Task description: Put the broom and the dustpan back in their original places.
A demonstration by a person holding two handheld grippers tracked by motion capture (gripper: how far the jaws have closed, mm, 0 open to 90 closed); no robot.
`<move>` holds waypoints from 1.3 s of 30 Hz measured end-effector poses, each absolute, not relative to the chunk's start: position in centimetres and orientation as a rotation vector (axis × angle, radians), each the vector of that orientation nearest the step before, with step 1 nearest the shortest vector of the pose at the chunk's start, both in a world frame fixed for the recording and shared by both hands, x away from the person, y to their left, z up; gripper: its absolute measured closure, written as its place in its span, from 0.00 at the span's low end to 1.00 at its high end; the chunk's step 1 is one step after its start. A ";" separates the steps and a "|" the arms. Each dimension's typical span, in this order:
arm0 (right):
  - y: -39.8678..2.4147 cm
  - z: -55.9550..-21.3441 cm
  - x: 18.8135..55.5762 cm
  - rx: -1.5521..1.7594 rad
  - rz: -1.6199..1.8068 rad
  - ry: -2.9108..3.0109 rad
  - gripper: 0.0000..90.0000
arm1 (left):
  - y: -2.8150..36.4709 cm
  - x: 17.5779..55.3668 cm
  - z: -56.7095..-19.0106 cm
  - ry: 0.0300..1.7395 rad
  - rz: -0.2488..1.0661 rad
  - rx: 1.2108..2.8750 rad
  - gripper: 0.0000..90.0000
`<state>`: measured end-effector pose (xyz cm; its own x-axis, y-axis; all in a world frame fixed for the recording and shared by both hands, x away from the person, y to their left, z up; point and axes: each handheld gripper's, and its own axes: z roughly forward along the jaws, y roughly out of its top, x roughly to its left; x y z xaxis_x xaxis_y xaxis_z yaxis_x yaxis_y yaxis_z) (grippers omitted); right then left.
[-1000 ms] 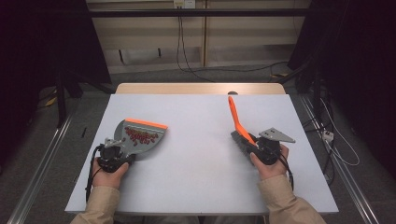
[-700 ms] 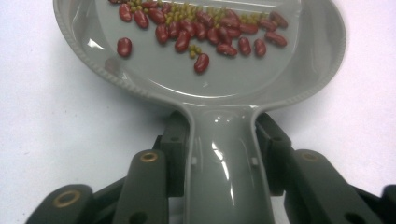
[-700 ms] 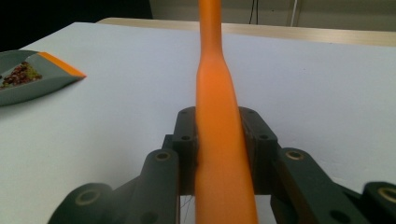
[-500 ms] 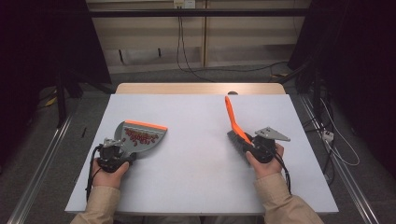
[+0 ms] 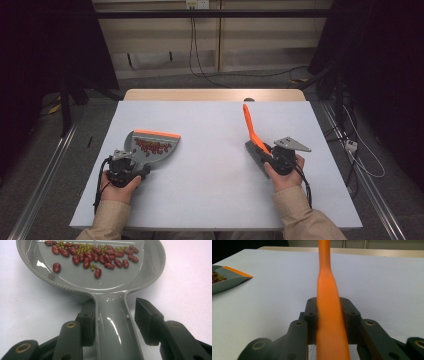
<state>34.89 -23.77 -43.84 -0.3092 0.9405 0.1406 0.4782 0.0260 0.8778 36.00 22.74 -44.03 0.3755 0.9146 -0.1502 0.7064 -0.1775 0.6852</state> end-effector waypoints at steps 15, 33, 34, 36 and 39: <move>-25.5 -44.0 34.4 1.496 1.214 1.750 0.77 | 22.4 35.8 -44.0 1.375 0.370 1.959 0.56; -27.0 -43.8 33.1 1.479 1.159 1.736 0.70 | 21.9 35.4 -43.8 1.333 0.338 1.961 0.52; -27.1 -43.8 32.9 1.483 1.158 1.732 0.69 | 21.8 35.4 -43.8 1.326 0.331 1.965 0.51; -27.5 -43.7 32.7 1.484 1.151 1.732 0.67 | 21.6 35.4 -43.9 1.315 0.323 1.964 0.50; -28.0 -43.7 32.3 1.480 1.161 1.714 0.59 | 21.3 35.3 -43.8 1.302 0.302 1.970 0.44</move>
<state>32.30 -28.04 -43.67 -0.2090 0.9721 0.1065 0.4591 0.0014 0.8884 35.28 21.30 -43.84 0.4565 0.8678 -0.1962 0.6926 -0.2081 0.6906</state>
